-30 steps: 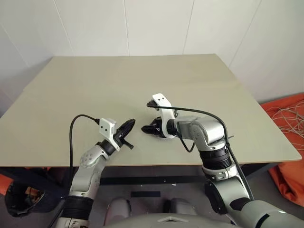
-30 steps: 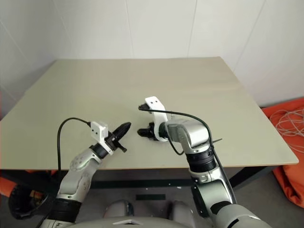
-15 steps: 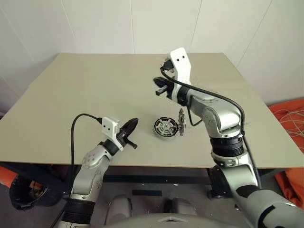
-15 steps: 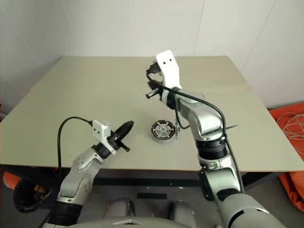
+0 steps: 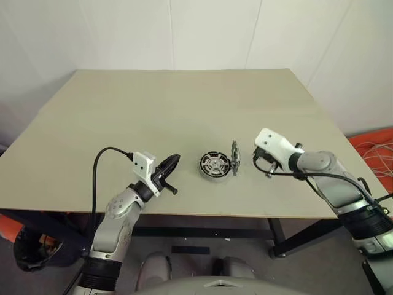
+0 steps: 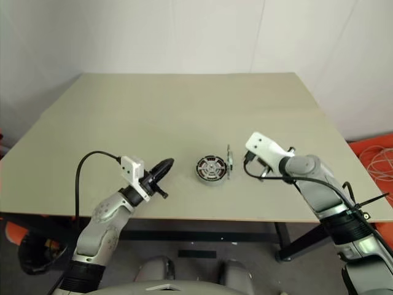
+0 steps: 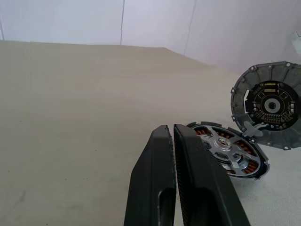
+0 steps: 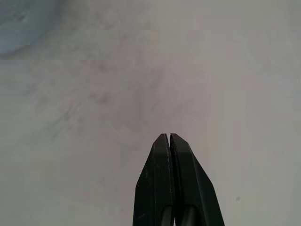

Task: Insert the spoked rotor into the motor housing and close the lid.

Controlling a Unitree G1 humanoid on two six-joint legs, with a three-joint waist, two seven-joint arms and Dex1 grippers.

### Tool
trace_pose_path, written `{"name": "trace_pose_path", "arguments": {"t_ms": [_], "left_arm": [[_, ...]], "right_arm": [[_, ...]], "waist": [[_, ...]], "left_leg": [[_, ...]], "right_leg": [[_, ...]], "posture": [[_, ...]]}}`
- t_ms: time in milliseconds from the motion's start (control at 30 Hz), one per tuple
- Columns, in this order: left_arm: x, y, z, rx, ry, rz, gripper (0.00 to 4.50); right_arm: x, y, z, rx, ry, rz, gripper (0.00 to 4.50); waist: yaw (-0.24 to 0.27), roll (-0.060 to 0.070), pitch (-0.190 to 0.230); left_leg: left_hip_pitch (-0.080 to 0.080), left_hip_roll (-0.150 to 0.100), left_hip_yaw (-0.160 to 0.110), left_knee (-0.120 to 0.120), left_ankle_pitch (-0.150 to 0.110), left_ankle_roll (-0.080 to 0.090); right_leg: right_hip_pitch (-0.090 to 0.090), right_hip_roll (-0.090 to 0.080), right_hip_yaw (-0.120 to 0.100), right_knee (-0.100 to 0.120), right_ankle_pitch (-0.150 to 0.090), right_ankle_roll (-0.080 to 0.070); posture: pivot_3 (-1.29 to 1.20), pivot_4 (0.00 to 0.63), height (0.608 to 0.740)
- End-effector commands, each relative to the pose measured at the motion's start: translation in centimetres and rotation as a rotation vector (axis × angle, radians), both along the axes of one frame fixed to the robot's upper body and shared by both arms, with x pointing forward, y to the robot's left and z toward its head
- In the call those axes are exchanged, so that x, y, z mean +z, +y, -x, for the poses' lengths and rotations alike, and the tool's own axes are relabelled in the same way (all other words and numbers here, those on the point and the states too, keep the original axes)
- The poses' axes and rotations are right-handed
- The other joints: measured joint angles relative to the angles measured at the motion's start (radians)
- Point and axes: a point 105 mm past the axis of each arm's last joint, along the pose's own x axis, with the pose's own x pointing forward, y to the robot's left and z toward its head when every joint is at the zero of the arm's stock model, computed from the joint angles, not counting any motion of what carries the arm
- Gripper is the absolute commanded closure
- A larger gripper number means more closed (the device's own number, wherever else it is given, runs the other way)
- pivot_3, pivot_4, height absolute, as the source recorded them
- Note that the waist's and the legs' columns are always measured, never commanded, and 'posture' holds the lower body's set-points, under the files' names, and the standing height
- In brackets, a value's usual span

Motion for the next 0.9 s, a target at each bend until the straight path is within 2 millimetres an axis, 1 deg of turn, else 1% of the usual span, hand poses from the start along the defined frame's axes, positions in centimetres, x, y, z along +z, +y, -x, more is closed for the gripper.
{"name": "trace_pose_path", "arguments": {"t_ms": [33,100,167,267,400,500,767,900], "left_arm": [[1.1,0.2,0.1,-0.021,-0.051,0.007,4.31],[0.7,0.8,0.1,-0.022,-0.045,0.004,4.31],[0.4,1.3,0.1,-0.024,-0.041,0.001,4.31],[0.2,1.7,-0.1,-0.030,-0.038,-0.001,4.31],[0.0,1.8,-0.3,-0.042,-0.034,-0.005,4.31],[0.0,1.4,-0.2,-0.061,-0.030,-0.005,4.31],[-0.1,0.9,0.4,-0.108,-0.018,-0.012,4.31],[0.2,0.8,0.4,-0.118,-0.018,-0.014,4.31]], "right_arm": [[3.3,2.5,0.3,0.094,-0.087,-0.117,4.48],[3.8,3.9,0.8,0.118,-0.087,-0.209,4.48],[4.1,4.7,1.1,0.130,-0.089,-0.266,4.48],[4.3,5.6,1.7,0.151,-0.065,-0.318,4.48],[4.8,6.8,3.0,0.197,0.002,-0.405,4.48],[5.0,7.0,2.9,0.183,0.001,-0.438,4.48],[4.1,8.0,2.4,0.122,0.005,-0.511,4.48],[2.9,8.7,2.6,0.093,0.030,-0.540,4.48]], "waist": [[-0.003,0.000,0.000],[-0.001,0.000,0.000],[0.002,0.000,0.000],[0.008,0.000,0.000],[0.010,0.000,0.000],[0.010,0.000,0.000],[0.009,-0.001,0.000],[0.010,-0.001,0.000]], "left_leg": [[0.000,0.000,0.000,0.000,0.000,0.000],[0.001,0.000,0.000,0.000,0.000,0.000],[0.002,0.000,0.000,0.002,0.000,0.000],[0.003,0.000,0.000,0.004,0.000,0.000],[0.003,0.000,0.000,0.005,0.000,0.000],[0.004,0.001,0.000,0.004,0.000,0.000],[0.003,0.000,0.000,0.003,0.000,0.000],[0.003,0.000,0.000,0.003,0.000,0.000]], "right_leg": [[0.000,0.000,0.000,0.000,0.000,0.000],[0.000,0.000,0.000,0.000,0.000,0.000],[0.001,0.000,0.000,0.000,0.000,0.000],[0.002,0.000,0.000,-0.001,0.000,0.000],[0.003,0.000,0.000,-0.001,0.000,0.000],[0.003,0.000,0.000,-0.001,0.000,0.000],[0.002,0.000,0.000,-0.001,0.000,0.000],[0.002,0.000,0.000,-0.001,0.000,0.000]], "posture": [[0.00,0.000,0.740],[0.00,0.000,0.740],[0.00,0.000,0.740],[0.00,0.000,0.740],[0.00,0.000,0.740],[0.00,0.000,0.740],[0.00,0.000,0.740],[0.00,0.000,0.740]]}}
